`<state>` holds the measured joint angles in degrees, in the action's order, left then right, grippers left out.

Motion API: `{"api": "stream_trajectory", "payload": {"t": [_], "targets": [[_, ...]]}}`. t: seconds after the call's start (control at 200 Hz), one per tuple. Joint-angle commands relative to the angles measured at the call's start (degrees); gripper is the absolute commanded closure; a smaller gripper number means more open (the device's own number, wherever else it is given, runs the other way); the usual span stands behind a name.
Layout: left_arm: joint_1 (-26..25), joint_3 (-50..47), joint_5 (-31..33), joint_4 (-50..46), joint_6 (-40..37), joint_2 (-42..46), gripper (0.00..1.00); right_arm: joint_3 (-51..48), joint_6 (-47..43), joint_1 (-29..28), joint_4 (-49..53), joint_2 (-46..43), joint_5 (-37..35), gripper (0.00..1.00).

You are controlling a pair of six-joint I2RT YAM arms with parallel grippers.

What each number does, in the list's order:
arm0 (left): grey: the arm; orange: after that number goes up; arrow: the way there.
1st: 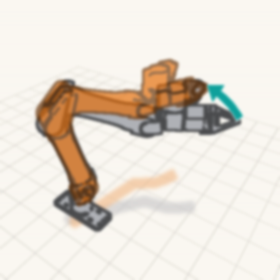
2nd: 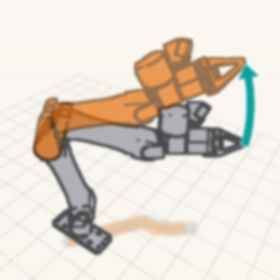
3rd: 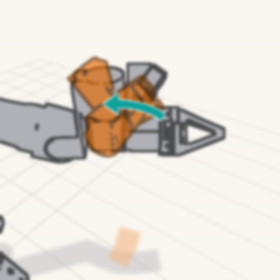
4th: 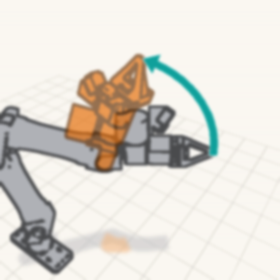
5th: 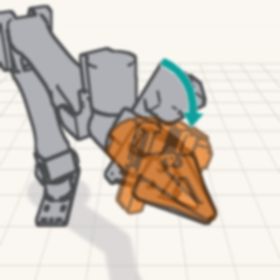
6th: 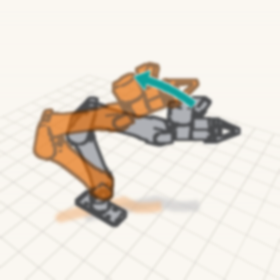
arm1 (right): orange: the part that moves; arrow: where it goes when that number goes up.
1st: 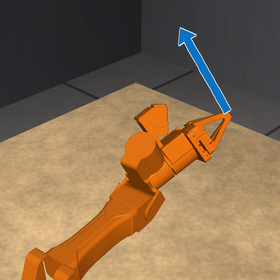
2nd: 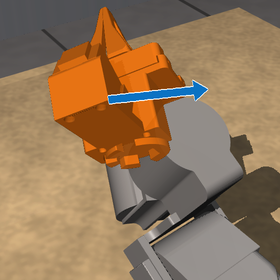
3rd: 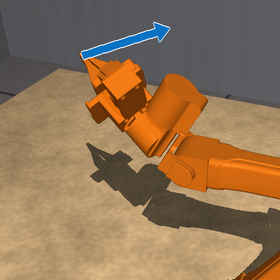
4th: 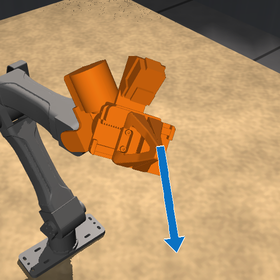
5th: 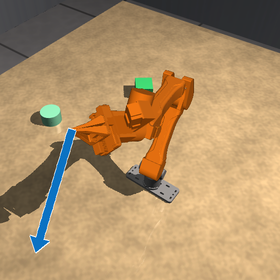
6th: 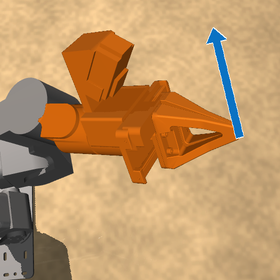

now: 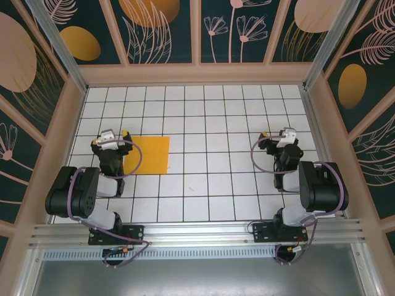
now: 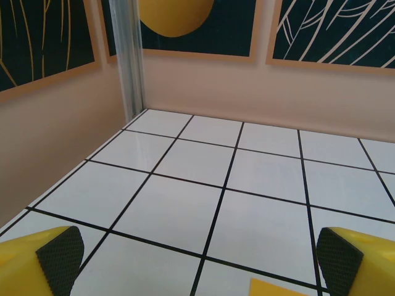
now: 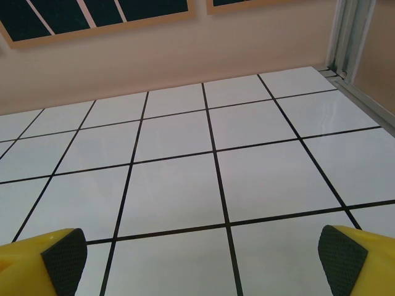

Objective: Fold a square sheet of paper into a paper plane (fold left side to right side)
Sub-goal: Pick up a square sheet of paper from the middle-left of the table.

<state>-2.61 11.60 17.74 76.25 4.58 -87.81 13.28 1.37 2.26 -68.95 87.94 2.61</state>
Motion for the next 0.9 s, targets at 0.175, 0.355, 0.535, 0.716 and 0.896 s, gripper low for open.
{"api": "stream_trajectory", "payload": {"t": [0.175, 0.355, 0.535, 0.716, 0.896], "targets": [[0.33, 0.36, -0.95, 0.39, 0.87, 0.44, 0.02, 0.17, -0.45, 0.11, -2.32, 0.36, -0.46, 0.01], [0.33, 0.36, -0.95, 0.4, 0.87, 0.45, 0.01, 0.24, -0.38, 0.2, -2.2, 0.36, -0.21, 0.01], [0.33, 0.14, -0.63, 0.75, 0.87, 0.58, 0.01, 0.19, -0.31, 0.37, -2.16, 0.38, 0.08, 0.01], [0.32, 11.01, 3.92, -29.7, 4.55, 10.86, 0.01, 7.14, 0.91, 0.46, 16.41, -6.54, -0.66, 0.01], [0.29, 24.23, -2.97, -55.96, 14.44, 15.72, 0.02, 19.88, 6.88, -1.73, 44.18, -12.25, 1.83, 0.02]]}}
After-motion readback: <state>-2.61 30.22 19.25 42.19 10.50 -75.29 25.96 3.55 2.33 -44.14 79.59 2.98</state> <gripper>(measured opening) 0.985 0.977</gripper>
